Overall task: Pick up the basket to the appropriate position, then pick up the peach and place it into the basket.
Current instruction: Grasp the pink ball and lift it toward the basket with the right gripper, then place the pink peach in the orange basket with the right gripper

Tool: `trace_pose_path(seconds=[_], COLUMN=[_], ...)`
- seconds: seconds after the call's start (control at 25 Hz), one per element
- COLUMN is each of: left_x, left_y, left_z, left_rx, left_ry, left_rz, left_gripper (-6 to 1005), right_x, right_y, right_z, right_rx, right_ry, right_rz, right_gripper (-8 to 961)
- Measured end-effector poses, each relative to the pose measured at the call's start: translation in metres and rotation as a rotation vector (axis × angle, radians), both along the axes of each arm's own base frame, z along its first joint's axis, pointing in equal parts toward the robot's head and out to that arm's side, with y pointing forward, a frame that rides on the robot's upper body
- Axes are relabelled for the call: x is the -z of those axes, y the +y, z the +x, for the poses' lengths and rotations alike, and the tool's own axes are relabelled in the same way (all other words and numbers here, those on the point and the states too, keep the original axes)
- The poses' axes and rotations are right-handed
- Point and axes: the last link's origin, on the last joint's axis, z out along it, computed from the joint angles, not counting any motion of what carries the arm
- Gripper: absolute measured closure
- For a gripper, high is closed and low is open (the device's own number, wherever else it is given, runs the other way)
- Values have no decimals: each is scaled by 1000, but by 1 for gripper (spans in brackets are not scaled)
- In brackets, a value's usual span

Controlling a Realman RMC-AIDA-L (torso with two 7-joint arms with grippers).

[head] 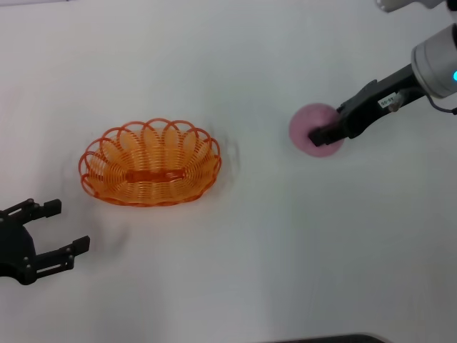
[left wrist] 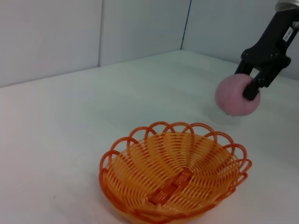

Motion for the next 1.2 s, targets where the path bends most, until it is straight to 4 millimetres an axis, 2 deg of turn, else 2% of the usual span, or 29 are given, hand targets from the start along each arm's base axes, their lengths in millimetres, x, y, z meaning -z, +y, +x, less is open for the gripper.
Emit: trace_pose_path(seconds=[0.28,0.52,0.84,1.04,1.2], left_x=[0,-1,0,-1,-1], left_y=[0,0,0,0,0], left_z=[-1,-2,-1,-1,-1], left_rx=[-6,-6,-6,-5,-6], left_ry=[8,9,6,6,6], left_rz=[5,6,5,4,4], left_gripper=[171,171,171,172,172], right_x=[-12,-12,2,19,32], right_y=[-8,-8,-3,2,5], right_z=[-8,-6,-27,-40,-59], right_rx=[-41,-49,-103,-137,-184], right_ry=[171,188,279,273,280], right_rz=[18,29,1,-37,-71], right_gripper=[525,523,521,520,519])
